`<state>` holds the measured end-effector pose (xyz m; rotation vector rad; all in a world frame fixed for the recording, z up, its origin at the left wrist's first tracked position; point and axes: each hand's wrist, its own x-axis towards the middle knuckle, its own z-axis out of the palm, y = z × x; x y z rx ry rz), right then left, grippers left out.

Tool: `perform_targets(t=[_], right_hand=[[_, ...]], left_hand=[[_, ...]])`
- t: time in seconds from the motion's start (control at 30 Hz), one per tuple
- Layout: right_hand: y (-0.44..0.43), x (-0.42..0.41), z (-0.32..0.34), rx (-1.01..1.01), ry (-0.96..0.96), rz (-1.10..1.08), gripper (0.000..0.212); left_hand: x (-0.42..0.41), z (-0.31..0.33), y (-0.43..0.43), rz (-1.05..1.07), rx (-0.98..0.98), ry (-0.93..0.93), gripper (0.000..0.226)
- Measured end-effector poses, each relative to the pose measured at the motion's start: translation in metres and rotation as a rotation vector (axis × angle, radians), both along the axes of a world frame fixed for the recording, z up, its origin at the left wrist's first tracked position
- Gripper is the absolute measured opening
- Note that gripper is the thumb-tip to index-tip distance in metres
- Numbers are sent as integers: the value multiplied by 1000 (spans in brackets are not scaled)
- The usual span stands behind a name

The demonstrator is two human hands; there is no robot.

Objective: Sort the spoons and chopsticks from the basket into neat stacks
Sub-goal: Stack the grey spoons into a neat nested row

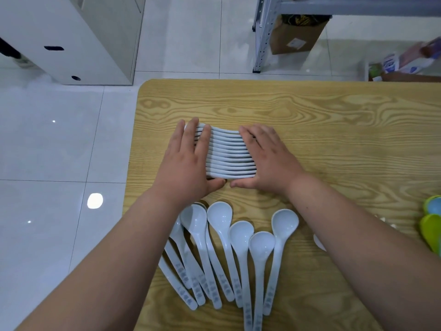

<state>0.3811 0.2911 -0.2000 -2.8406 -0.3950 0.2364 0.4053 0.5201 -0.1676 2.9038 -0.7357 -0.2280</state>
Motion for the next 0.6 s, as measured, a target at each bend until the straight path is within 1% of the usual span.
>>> perform_targets(t=[0.13, 0.23, 0.47, 0.6], right_hand=[[0, 2, 4, -36, 63, 6, 132], [-2, 2, 7, -31, 89, 5, 130], [-12, 0, 12, -26, 140, -5, 126], [-16, 1, 18, -9, 157, -12, 124]], left_hand=[[0, 1, 0, -7, 4, 6, 119], [-1, 3, 1, -15, -5, 11, 119], [-2, 5, 0, -98, 17, -66, 101], [-4, 10, -4, -110, 28, -51, 90]])
